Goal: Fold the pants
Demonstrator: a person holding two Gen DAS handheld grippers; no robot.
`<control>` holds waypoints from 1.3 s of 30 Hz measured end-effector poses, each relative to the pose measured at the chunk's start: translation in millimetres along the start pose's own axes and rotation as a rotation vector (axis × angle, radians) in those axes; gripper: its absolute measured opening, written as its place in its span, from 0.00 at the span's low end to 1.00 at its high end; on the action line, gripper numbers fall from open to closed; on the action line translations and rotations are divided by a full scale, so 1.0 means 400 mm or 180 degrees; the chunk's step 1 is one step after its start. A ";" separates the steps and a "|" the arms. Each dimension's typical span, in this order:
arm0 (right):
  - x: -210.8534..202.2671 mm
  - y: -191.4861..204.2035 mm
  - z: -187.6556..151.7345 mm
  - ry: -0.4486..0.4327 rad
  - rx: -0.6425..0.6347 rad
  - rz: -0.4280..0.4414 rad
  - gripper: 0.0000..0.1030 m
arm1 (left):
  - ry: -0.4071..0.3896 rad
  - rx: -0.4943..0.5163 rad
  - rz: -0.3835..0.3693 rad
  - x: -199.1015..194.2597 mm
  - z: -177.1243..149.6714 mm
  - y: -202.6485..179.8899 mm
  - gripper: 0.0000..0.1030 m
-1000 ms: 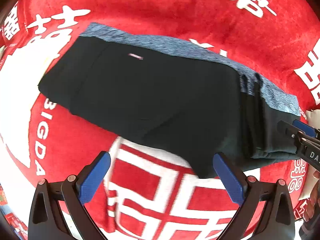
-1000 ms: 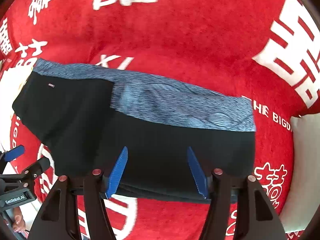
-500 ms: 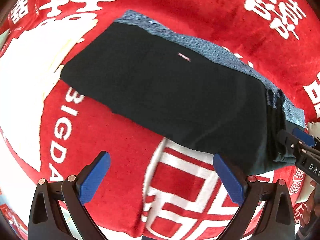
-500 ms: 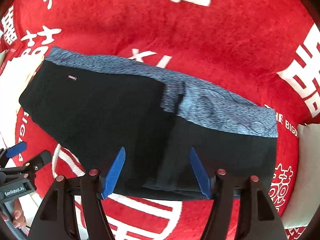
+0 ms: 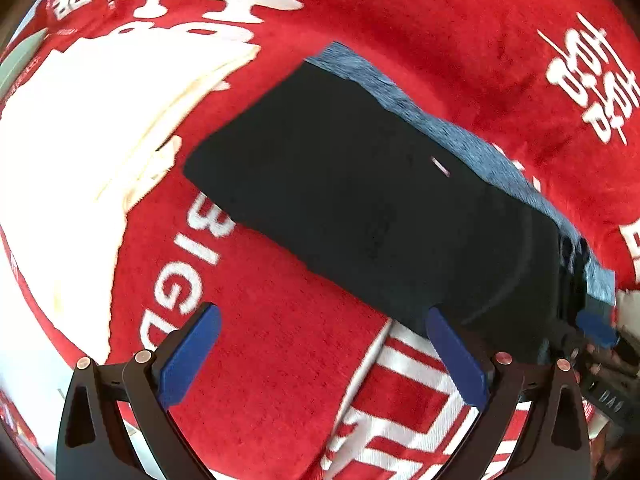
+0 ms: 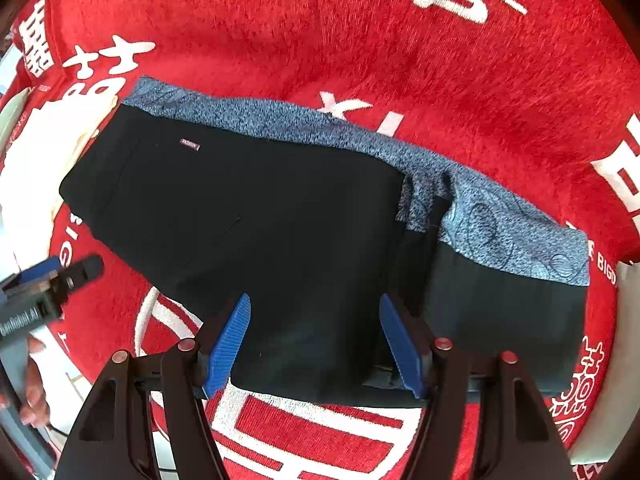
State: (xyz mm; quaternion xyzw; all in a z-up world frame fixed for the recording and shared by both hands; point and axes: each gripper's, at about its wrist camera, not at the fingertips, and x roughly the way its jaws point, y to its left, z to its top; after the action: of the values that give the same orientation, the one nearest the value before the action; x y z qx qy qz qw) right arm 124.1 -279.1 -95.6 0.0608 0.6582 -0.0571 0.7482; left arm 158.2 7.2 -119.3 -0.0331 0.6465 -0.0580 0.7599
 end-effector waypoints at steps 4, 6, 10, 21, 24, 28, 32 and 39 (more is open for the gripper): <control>0.052 -0.010 -0.028 0.0185 0.0061 -0.0020 0.69 | -0.0018 -0.0171 -0.0117 0.007 0.023 0.043 1.00; 0.059 -0.011 -0.043 0.0144 0.0075 -0.0003 0.69 | -0.0081 -0.0272 -0.0223 0.009 0.035 0.066 1.00; 0.063 0.000 -0.052 0.0101 0.0029 -0.0027 0.74 | -0.0104 -0.0556 -0.0582 0.038 0.061 0.126 1.00; 0.074 0.014 -0.076 0.0044 0.0024 -0.0043 0.76 | -0.0238 -0.0716 -0.1330 0.063 0.086 0.186 1.00; 0.076 0.015 -0.082 0.0041 0.0027 -0.0048 0.76 | -0.0272 -0.0814 -0.1399 0.066 0.092 0.175 1.00; 0.079 0.015 -0.087 -0.0006 0.0025 -0.0066 0.76 | -0.0414 -0.0801 -0.1650 0.040 0.107 0.156 1.00; 0.085 0.016 -0.090 -0.0008 0.0015 -0.0076 0.76 | -0.0146 -0.0810 -0.1430 0.100 0.120 0.145 1.00; 0.079 0.018 -0.086 -0.0003 -0.0036 -0.0048 0.76 | -0.0192 -0.0717 -0.0760 0.087 0.126 0.103 0.60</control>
State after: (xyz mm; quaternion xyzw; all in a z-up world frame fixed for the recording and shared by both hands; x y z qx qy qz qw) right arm 95.7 -266.5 -131.1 0.0515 0.6586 -0.0590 0.7484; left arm 215.3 42.2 -150.5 -0.1963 0.6174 -0.0741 0.7582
